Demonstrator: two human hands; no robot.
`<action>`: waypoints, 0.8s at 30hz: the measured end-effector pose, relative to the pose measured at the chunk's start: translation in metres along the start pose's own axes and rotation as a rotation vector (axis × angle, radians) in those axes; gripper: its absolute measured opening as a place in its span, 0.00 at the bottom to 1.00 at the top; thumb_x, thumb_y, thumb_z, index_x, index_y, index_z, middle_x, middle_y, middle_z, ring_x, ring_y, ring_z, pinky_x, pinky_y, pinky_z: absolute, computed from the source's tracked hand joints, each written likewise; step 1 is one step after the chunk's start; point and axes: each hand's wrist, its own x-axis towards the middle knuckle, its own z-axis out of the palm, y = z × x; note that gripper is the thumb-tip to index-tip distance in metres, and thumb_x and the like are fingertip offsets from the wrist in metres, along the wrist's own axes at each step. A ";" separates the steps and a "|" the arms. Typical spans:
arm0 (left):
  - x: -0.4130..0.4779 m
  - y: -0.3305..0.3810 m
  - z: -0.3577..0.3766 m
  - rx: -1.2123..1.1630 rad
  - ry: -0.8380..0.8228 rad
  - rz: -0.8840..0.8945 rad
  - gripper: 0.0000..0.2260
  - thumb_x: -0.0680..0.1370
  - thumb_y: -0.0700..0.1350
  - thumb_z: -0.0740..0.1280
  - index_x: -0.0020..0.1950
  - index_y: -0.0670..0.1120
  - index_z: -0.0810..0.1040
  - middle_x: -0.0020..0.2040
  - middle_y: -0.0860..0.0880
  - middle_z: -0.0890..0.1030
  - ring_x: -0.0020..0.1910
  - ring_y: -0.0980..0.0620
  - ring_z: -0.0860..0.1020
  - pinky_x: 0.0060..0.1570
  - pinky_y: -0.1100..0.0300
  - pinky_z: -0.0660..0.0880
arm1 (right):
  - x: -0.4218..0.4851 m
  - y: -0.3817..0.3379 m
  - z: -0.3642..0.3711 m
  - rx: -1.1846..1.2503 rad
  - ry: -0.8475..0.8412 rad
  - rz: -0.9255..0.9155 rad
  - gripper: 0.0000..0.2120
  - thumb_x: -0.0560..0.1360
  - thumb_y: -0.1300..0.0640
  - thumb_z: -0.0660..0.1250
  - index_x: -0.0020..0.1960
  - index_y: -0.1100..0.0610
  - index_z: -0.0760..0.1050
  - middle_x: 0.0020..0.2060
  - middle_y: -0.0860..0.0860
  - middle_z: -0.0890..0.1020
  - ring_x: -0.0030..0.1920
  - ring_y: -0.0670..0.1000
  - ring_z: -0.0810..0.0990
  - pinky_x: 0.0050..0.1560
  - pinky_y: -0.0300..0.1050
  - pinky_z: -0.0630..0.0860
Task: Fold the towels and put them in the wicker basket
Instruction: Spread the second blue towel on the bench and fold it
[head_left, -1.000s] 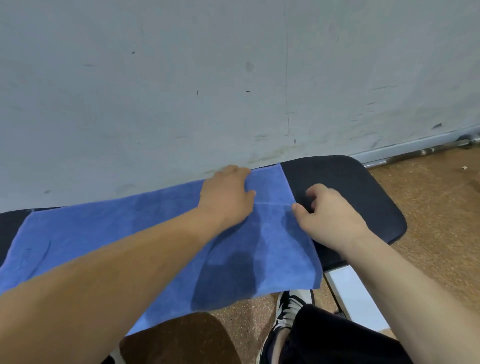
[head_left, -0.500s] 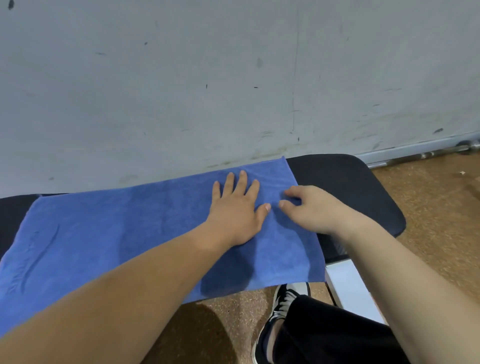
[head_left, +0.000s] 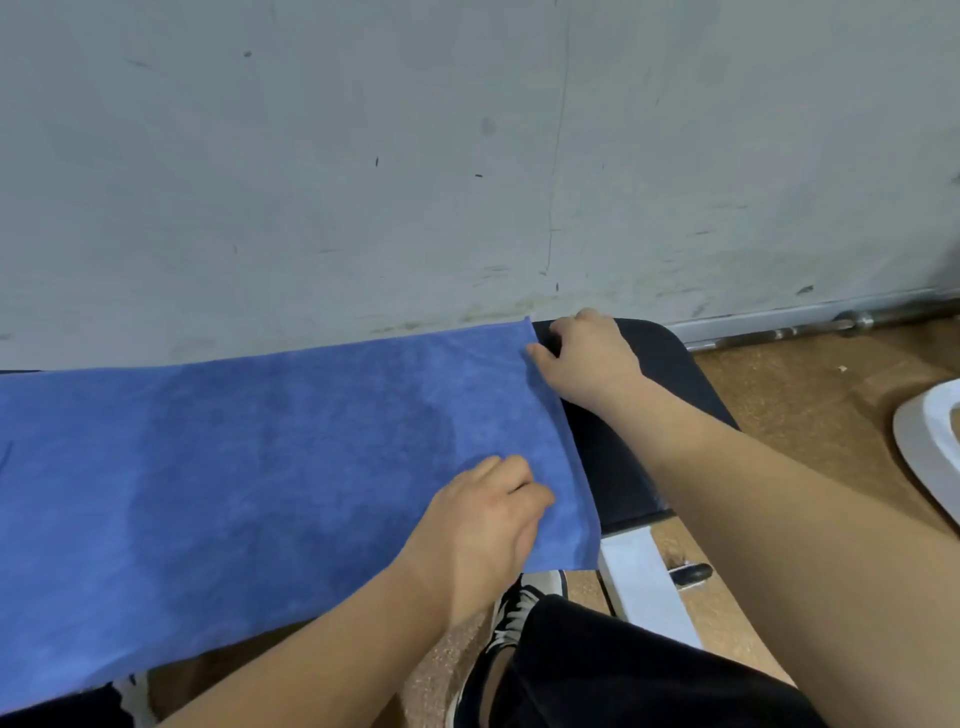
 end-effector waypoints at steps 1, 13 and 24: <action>0.000 0.003 0.002 -0.023 0.006 -0.012 0.06 0.79 0.49 0.67 0.47 0.48 0.80 0.44 0.53 0.73 0.42 0.50 0.72 0.41 0.52 0.77 | 0.006 -0.001 0.000 -0.012 0.005 0.001 0.23 0.80 0.39 0.64 0.61 0.57 0.78 0.59 0.55 0.74 0.64 0.59 0.71 0.57 0.52 0.74; 0.004 0.039 0.011 0.025 0.091 -0.291 0.12 0.72 0.64 0.71 0.42 0.56 0.77 0.41 0.57 0.74 0.42 0.52 0.71 0.43 0.52 0.68 | 0.029 -0.006 0.015 0.567 0.115 0.148 0.06 0.76 0.50 0.69 0.43 0.50 0.76 0.39 0.46 0.82 0.43 0.51 0.82 0.49 0.53 0.81; 0.006 0.041 -0.037 -0.661 -0.055 -0.489 0.10 0.80 0.46 0.68 0.58 0.60 0.75 0.45 0.60 0.78 0.41 0.56 0.77 0.49 0.57 0.78 | 0.024 -0.019 -0.024 0.762 0.212 0.071 0.07 0.79 0.62 0.65 0.47 0.50 0.73 0.34 0.50 0.76 0.30 0.49 0.72 0.31 0.41 0.69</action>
